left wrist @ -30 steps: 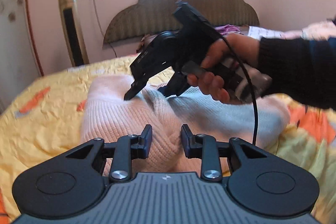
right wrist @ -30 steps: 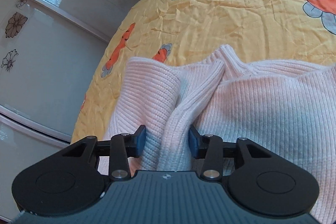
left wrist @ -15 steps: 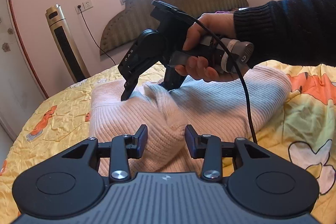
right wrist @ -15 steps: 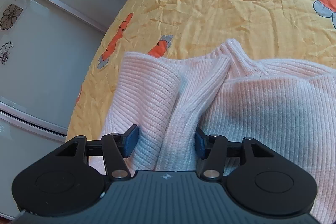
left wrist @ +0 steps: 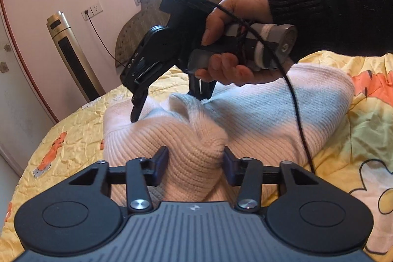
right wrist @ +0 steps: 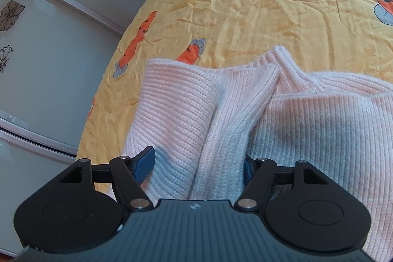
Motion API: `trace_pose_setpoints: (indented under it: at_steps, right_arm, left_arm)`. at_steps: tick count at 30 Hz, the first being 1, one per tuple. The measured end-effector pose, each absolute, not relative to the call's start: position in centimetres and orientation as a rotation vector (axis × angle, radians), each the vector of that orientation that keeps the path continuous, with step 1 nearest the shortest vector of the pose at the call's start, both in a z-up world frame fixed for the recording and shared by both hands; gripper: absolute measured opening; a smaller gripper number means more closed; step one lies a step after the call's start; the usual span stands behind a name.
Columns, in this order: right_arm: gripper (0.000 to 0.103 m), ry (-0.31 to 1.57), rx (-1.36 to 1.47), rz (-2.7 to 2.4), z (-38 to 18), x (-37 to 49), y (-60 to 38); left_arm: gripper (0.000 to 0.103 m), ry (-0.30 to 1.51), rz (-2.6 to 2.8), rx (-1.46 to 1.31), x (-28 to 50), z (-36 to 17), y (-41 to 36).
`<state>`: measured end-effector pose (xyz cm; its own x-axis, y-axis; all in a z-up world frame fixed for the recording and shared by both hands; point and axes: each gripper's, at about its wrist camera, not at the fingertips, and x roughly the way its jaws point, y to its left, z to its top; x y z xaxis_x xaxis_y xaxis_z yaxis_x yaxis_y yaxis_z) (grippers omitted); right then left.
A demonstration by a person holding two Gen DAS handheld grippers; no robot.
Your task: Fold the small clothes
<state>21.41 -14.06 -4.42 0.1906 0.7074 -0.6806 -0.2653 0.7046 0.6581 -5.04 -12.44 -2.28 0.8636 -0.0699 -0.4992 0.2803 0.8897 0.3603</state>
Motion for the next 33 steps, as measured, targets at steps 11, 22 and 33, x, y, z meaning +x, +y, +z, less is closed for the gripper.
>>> trace_pose_setpoints:
  at_steps: [11,22,33]
  right_arm:
    - [0.034,1.059,0.258,0.785,-2.7,20.5,-11.4]
    - [0.033,0.944,0.288,0.758,3.0,18.8,-23.7]
    - [0.034,1.0,0.369,0.588,-2.7,18.3,-32.4]
  left_arm:
    - [0.029,0.495,-0.194,0.387,-5.0,-0.1,-13.1]
    - [0.029,0.434,-0.421,0.372,-4.8,1.7,-21.1]
    - [0.029,0.516,-0.48,0.388,-2.7,-1.4,-27.1]
